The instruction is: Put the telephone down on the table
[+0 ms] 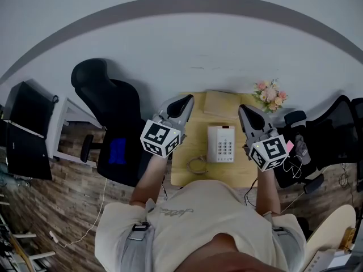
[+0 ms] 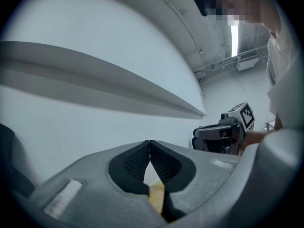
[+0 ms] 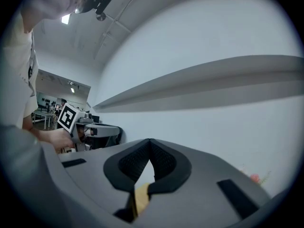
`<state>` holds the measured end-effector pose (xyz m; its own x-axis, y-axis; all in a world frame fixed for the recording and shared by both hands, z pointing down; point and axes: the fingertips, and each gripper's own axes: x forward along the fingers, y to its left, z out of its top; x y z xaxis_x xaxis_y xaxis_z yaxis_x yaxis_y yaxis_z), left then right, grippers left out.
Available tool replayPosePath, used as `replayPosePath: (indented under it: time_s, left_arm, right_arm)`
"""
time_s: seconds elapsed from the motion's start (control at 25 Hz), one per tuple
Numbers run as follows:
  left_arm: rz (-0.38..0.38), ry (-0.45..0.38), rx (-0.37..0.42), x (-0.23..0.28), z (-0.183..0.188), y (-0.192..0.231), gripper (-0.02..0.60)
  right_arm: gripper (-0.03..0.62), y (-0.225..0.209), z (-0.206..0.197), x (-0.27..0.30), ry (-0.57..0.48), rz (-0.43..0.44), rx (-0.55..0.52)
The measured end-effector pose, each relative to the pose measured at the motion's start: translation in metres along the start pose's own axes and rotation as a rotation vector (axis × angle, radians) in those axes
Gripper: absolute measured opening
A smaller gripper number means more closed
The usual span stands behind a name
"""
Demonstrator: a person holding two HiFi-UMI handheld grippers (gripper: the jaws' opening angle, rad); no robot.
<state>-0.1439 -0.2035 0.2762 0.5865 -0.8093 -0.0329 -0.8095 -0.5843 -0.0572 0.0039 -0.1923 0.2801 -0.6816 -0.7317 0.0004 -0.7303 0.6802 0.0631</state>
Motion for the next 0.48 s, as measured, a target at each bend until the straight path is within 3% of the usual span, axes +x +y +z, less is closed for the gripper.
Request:
replayPosePath:
  time_s: [0.48]
  left_arm:
    - [-0.010,0.015,-0.026,0.002,-0.014,0.005,0.017]
  right_arm:
    - [0.002,-0.007,-0.014,0.006,0.029,0.001,0.029]
